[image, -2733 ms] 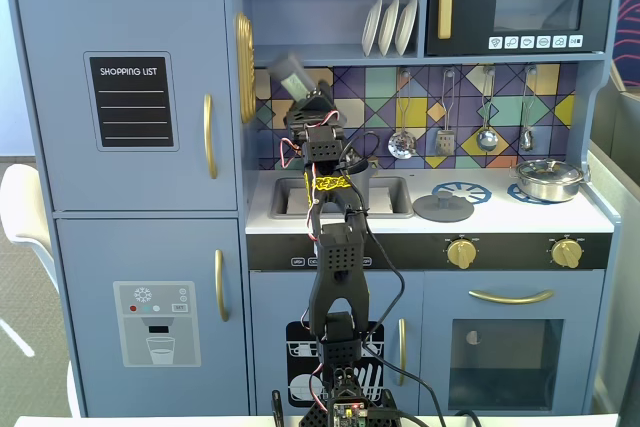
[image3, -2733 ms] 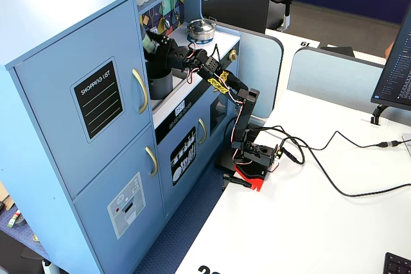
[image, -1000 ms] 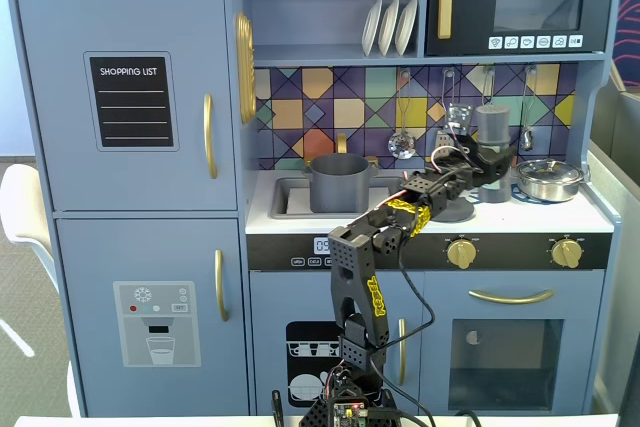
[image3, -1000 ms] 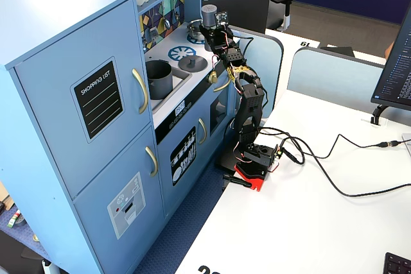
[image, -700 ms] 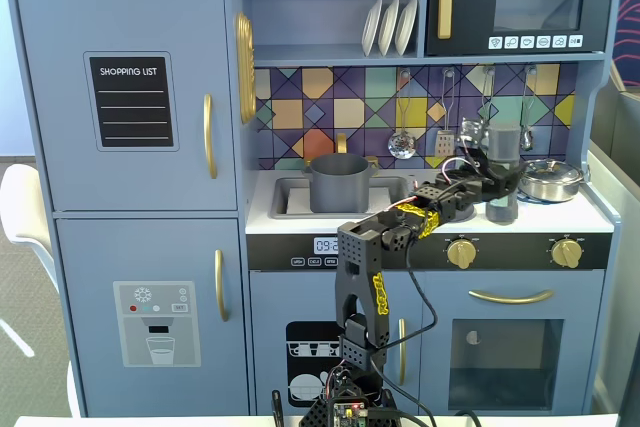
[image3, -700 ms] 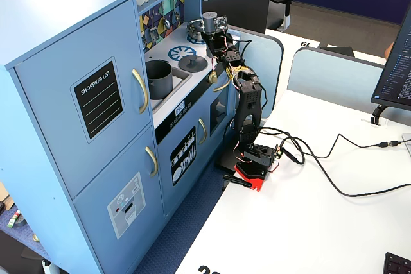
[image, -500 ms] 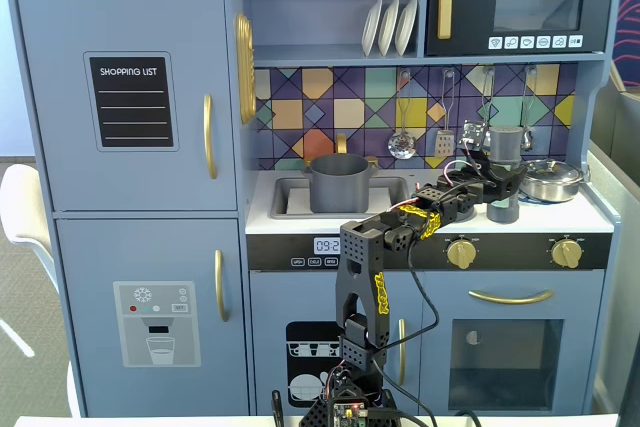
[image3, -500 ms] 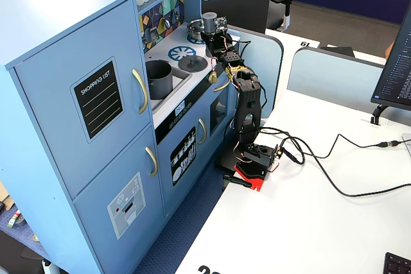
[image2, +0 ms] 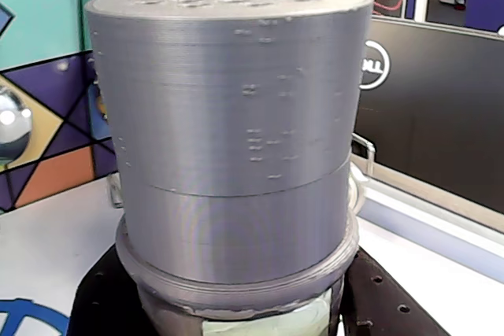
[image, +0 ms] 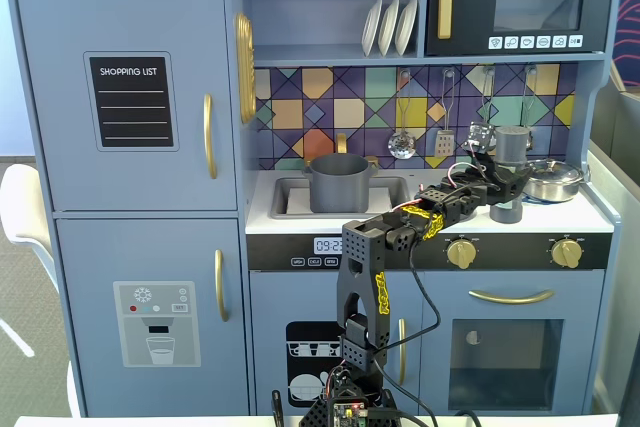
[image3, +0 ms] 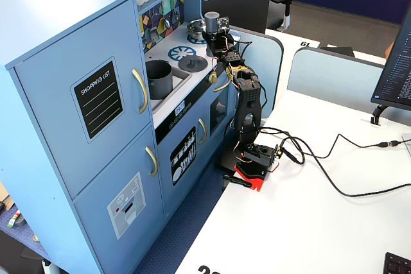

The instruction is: Put salt in the gray recipient

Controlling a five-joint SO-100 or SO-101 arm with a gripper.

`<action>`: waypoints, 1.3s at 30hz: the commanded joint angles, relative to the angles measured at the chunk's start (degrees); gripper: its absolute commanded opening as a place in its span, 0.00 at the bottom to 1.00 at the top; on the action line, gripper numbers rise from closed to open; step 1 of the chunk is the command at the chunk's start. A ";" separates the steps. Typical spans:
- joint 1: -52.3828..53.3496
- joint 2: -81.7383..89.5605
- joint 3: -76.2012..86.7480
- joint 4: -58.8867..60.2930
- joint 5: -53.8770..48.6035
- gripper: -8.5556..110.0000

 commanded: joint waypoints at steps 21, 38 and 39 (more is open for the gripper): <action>2.90 28.48 16.35 16.79 1.49 0.45; -48.08 82.18 52.47 80.33 -2.46 0.07; -48.87 83.76 55.46 79.63 -2.11 0.07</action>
